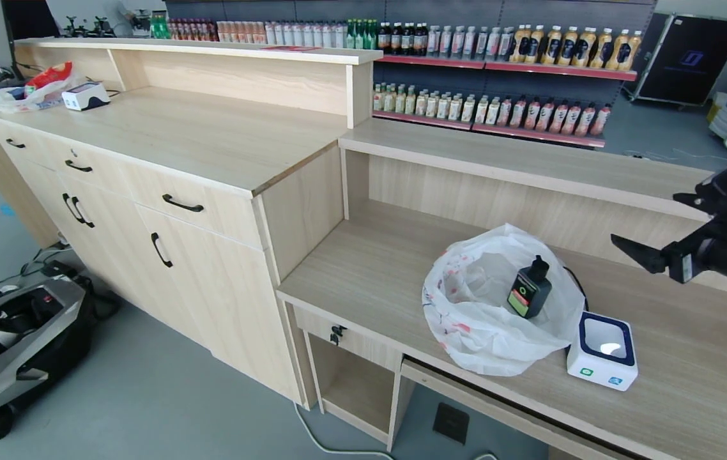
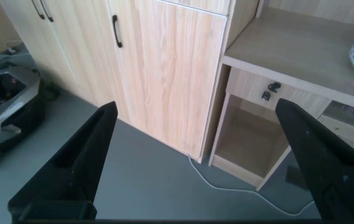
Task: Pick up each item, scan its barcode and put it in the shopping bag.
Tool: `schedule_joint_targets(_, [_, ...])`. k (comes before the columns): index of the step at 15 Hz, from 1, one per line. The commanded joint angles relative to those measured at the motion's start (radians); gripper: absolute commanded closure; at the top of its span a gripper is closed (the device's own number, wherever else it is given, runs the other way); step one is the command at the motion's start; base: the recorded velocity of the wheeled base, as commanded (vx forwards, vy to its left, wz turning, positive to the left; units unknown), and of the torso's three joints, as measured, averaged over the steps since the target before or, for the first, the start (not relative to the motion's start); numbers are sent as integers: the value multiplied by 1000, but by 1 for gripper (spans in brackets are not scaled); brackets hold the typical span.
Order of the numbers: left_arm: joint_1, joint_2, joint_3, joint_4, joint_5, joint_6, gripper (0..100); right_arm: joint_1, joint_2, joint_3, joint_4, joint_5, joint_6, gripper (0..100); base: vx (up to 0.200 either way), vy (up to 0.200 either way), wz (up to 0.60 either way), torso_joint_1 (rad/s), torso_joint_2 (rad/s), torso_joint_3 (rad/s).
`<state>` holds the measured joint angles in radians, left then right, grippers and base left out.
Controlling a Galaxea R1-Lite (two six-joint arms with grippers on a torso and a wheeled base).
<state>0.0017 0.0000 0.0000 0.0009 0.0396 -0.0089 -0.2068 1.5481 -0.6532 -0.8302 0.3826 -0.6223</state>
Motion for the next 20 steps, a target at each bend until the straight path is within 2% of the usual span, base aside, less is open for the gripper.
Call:
schedule_joint_targets(1, [1,0,0,-1,-1,0,0,-54,-238,-9,71,-22,-37,0,0,0,-600,12,-2,7])
schedule_joint_targets(2, [1,0,0,-1,0,0,0,-52,-279,-48,129,-133,18,0,0,0,-600,2,12,2])
schedule_joint_targets(3, [1,0,0,-1,-1,0,0,-48,-301,-57,172,-198,49,0,0,0,-600,2,2,7])
schedule_joint_targets(4, [1,0,0,-1,0,0,0,-45,-338,-63,287,-361,133,0,0,0,-600,2,-2,12])
schedule_joint_targets(5, [1,0,0,-1,0,0,0,-52,-342,-65,358,-465,202,0,0,0,-600,-7,-7,2])
schedule_joint_targets(6, [1,0,0,-1,0,0,0,-82,-330,-59,413,-536,260,0,0,0,-600,2,-2,2])
schedule_joint_targets(8, [1,0,0,-1,0,0,0,-123,-299,-16,442,-537,322,0,0,0,-300,1,1,-1])
schedule_joint_targets(9, [1,0,0,-1,0,0,0,-171,-283,20,448,-496,346,0,0,0,0,0,0,0])
schedule_joint_targets(11, [1,0,0,-1,0,0,0,-295,-260,75,474,-347,354,0,0,0,0,0,0,0])
schedule_joint_targets(13, [1,0,0,-1,0,0,0,-385,-218,95,470,-266,346,0,0,0,0,0,0,0])
schedule_joint_targets(16, [1,0,0,-1,0,0,0,-462,-210,101,468,-258,343,0,0,0,0,0,0,0])
schedule_joint_targets(18, [1,0,0,-1,0,0,0,-554,-237,127,468,-260,320,0,0,0,0,0,0,0])
schedule_joint_targets(20, [1,0,0,-1,0,0,0,-591,-223,127,471,-257,322,0,0,0,0,0,0,0])
